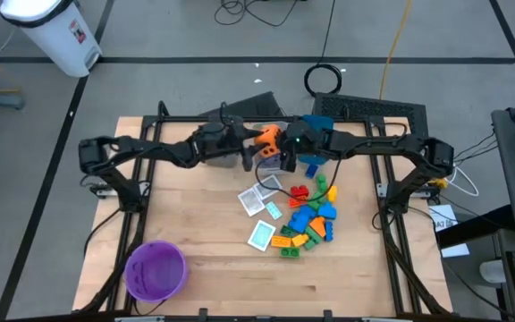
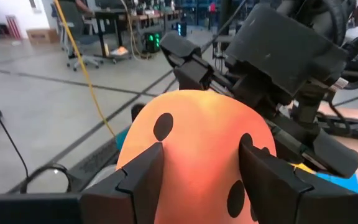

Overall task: Pick & Place Toys
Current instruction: Put the orange dice into the gray bin

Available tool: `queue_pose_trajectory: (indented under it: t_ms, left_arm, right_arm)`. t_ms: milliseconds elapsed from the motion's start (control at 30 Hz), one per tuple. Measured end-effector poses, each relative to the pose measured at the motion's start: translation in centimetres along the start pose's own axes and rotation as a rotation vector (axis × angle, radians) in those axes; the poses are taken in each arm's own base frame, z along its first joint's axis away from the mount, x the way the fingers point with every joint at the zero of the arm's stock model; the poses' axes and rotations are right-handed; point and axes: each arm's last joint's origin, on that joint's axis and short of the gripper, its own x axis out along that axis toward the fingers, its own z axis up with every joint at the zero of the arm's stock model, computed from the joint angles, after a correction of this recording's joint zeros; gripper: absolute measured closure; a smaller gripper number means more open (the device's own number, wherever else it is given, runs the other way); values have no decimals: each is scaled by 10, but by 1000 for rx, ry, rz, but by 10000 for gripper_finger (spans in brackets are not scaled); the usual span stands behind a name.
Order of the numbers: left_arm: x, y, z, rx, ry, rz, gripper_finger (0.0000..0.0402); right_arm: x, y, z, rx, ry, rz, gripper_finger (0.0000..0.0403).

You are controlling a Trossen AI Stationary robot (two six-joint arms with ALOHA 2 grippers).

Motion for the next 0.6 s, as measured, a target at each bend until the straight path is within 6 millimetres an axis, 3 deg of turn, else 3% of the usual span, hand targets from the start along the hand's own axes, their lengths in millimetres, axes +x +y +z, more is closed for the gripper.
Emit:
queue_pose_trajectory:
  t_ms: [333,600]
  left_arm:
    - [9,-3,-20,-62,92,-21,195]
    - [9,-3,-25,-69,137,-28,195]
  right_arm:
    - [14,10,-39,17,-4,45,149]
    - [16,15,-49,8,-31,28,149]
